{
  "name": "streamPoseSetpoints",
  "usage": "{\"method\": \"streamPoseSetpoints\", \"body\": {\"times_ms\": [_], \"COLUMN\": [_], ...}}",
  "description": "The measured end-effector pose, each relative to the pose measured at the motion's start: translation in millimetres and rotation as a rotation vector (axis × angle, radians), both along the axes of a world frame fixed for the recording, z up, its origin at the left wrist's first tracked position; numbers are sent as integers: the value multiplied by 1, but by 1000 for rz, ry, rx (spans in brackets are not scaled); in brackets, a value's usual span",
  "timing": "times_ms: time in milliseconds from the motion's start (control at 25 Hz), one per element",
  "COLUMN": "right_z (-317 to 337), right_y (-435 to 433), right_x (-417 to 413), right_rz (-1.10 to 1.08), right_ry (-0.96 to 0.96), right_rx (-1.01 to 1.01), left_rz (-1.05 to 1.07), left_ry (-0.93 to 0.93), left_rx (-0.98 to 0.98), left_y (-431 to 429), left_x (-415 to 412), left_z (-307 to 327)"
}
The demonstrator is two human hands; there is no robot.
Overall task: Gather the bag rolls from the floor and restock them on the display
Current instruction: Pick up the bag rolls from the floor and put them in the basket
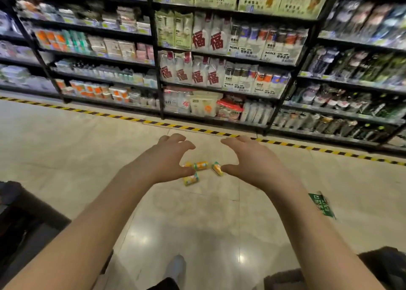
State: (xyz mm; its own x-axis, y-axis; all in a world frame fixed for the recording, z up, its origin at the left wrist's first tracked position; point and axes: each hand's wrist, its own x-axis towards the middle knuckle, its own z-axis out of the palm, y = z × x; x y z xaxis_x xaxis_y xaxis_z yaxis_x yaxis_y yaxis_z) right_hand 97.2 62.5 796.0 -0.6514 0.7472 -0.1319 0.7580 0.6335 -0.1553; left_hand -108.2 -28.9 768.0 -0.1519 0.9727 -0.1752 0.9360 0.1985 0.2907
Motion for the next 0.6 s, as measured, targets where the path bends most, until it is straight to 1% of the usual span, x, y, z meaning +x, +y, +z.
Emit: {"method": "streamPoseSetpoints", "body": {"times_ms": [200,320,600], "right_z": [-9,-22,-86], "right_y": [106,160,322], "right_x": [-63,-82,-129], "right_rz": [-55,-66,-26], "right_ry": [-58,-84,-108], "right_rx": [-58,-98,-181], "left_rz": [-60,-89,-77], "left_ry": [-39,-85,-114], "left_rx": [-51,-97,-178], "left_y": [116,168,316], "left_x": [-75,-96,-121], "left_z": [-21,-39,-103]}}
